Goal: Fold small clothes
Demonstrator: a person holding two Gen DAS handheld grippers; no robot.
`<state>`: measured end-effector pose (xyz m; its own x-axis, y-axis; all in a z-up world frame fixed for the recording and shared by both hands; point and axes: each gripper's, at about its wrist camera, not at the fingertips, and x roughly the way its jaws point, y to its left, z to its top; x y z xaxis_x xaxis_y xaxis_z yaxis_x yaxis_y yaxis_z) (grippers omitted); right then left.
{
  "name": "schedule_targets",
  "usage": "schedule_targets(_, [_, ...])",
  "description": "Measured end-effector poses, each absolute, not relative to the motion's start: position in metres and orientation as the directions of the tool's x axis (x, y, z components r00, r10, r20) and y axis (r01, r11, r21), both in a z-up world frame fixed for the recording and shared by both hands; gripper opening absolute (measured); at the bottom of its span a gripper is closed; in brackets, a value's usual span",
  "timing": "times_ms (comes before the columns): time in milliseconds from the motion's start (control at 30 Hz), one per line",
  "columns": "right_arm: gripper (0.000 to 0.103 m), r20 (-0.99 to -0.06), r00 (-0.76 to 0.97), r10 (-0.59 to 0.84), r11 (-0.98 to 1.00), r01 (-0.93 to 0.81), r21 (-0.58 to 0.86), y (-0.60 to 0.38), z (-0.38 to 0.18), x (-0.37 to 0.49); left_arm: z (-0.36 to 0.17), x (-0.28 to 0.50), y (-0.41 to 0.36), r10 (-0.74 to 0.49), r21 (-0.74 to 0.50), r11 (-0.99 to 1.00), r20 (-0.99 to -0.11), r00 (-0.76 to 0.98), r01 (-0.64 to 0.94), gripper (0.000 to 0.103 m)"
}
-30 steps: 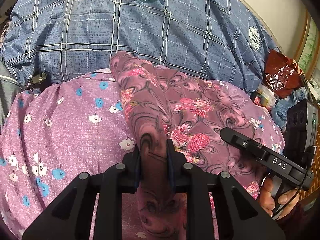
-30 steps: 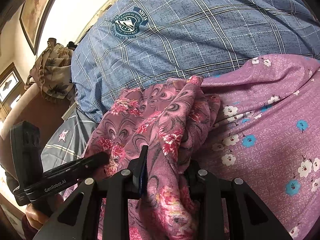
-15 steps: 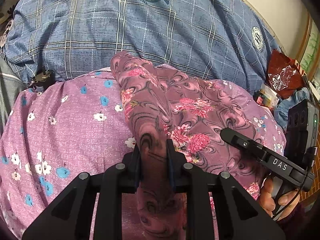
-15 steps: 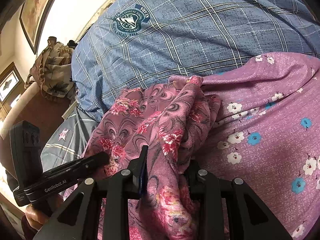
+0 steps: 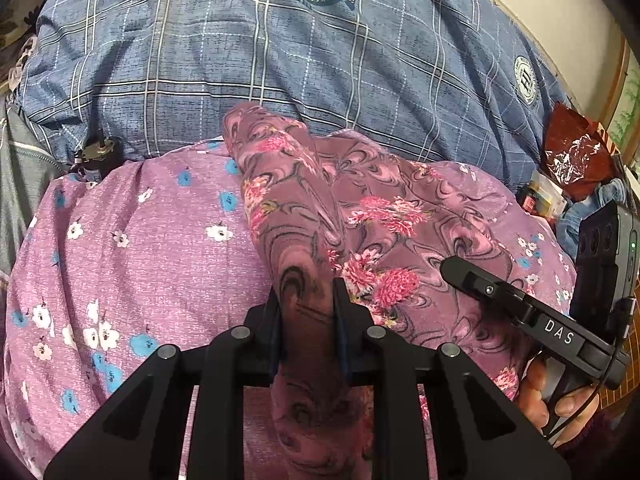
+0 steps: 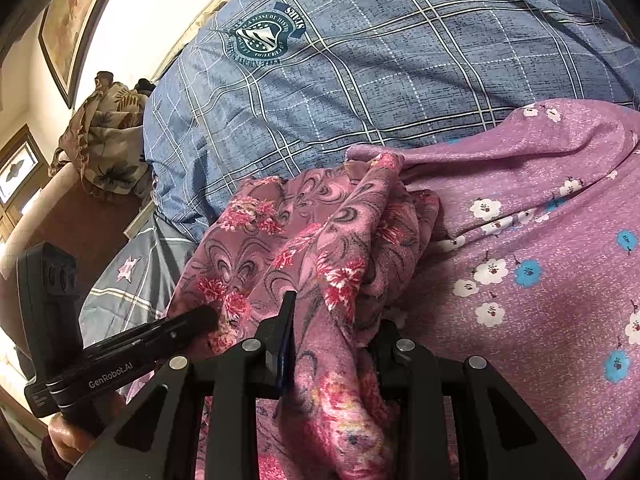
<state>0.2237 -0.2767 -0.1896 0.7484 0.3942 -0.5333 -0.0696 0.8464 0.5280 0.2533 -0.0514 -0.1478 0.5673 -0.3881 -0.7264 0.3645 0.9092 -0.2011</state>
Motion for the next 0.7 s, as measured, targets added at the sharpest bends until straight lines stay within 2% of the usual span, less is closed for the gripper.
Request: schedule_targets(700, [0.029,-0.536,0.746,0.396,0.848,-0.073,0.526,-0.2657,-0.1906,0.2273,-0.1481,0.2530,-0.0457,-0.375,-0.195,0.916,-0.729,0.573,0.351,0.019])
